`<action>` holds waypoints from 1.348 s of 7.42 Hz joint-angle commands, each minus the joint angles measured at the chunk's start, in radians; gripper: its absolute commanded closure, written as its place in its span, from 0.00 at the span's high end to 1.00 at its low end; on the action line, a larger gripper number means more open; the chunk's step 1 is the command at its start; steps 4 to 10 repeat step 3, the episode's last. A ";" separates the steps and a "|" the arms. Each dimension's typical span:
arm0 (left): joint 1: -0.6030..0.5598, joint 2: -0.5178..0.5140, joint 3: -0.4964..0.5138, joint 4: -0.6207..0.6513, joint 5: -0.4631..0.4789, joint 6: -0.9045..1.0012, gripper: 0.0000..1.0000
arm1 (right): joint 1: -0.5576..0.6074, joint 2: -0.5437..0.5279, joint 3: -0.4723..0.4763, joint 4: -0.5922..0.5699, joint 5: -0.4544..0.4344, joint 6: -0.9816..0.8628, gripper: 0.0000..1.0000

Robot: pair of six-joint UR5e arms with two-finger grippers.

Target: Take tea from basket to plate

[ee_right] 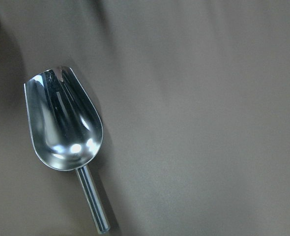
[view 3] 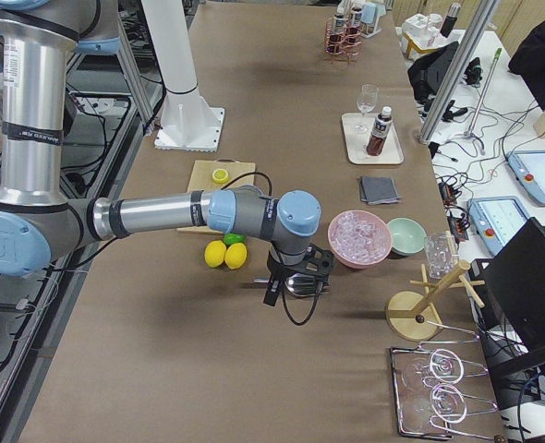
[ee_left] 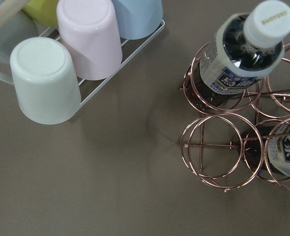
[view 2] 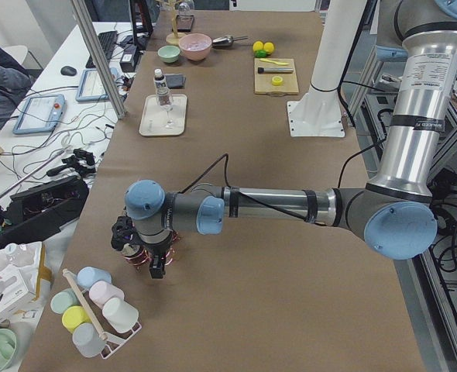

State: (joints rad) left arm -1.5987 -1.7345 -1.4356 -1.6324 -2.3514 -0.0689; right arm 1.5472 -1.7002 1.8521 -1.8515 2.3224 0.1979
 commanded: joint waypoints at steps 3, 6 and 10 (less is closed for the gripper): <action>0.002 0.000 0.001 0.000 0.009 -0.005 0.98 | 0.001 -0.001 0.048 -0.056 0.000 0.000 1.00; 0.002 0.000 0.001 0.000 0.009 -0.005 0.98 | 0.001 -0.001 0.048 -0.056 0.000 0.000 1.00; 0.002 0.000 0.001 0.000 0.009 -0.005 0.98 | 0.001 -0.001 0.048 -0.056 0.000 0.000 1.00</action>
